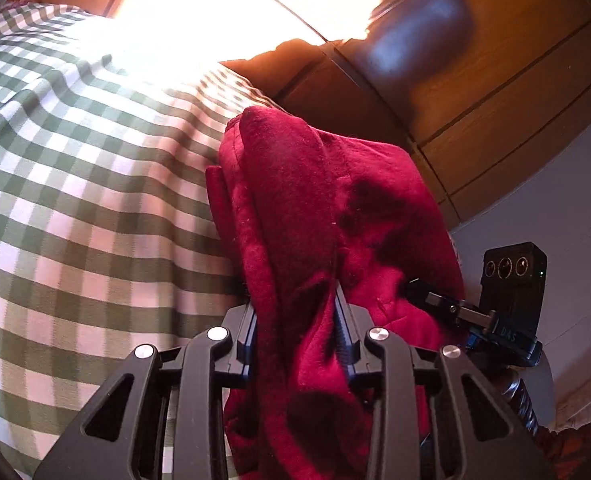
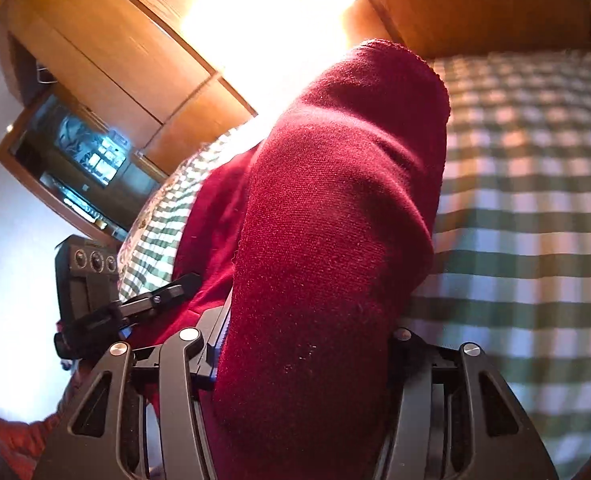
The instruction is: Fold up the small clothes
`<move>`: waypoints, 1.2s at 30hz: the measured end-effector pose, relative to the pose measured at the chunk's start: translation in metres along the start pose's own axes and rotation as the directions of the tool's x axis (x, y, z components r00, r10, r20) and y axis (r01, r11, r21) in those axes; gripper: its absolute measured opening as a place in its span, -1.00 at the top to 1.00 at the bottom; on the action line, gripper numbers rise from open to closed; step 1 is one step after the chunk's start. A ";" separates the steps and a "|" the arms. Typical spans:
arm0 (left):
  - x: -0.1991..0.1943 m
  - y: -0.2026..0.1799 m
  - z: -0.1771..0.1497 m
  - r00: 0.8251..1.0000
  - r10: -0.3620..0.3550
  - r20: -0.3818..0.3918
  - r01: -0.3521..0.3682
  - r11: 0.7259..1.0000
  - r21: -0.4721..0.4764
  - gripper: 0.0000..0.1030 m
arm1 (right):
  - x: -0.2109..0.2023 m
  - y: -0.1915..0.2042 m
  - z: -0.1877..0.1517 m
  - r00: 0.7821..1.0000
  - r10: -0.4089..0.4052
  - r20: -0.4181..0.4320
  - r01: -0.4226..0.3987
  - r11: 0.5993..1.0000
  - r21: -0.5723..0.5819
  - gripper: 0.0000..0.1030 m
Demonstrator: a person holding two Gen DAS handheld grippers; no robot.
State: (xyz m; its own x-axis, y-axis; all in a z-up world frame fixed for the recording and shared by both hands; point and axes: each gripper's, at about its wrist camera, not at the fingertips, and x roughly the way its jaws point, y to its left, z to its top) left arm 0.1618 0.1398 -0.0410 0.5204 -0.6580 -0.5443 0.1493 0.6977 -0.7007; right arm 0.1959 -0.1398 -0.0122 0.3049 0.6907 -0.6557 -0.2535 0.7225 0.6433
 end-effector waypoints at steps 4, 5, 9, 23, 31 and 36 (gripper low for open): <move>0.033 -0.051 0.000 0.996 -0.083 -0.045 0.086 0.994 0.067 0.42 | -0.056 -0.009 -0.006 0.995 -0.042 0.092 0.042 0.999 0.005 0.06; 0.045 -0.067 0.001 0.992 -0.106 -0.064 0.111 0.990 0.087 0.42 | -0.070 -0.013 -0.005 0.991 -0.061 0.116 0.060 0.998 0.010 0.06; 0.102 -0.140 0.007 0.979 -0.147 -0.142 0.173 0.966 0.191 0.42 | -0.143 -0.046 -0.014 0.963 -0.155 0.221 0.141 0.987 0.079 0.06; 0.296 -0.277 -0.028 0.943 0.201 -0.265 -0.014 0.820 0.572 0.09 | -0.224 -0.211 -0.084 0.868 -0.446 0.219 0.307 0.828 0.469 -0.39; 0.227 -0.280 -0.025 0.982 0.177 -0.068 -0.102 0.796 0.597 0.07 | -0.260 -0.166 -0.087 0.717 -0.649 0.254 0.530 0.744 0.406 -0.55; 0.213 -0.287 -0.025 0.996 0.087 -0.024 -0.056 0.804 0.592 0.11 | -0.267 -0.127 -0.093 0.635 -0.711 0.303 0.623 0.703 0.343 -0.10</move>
State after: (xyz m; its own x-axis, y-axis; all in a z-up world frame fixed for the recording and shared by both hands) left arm 0.2090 -0.2080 0.0323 0.5107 -0.6016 -0.6143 0.5886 0.7654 -0.2602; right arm 0.0612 -0.4133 0.0449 0.6519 -0.0837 -0.7536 0.3266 0.9280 0.1794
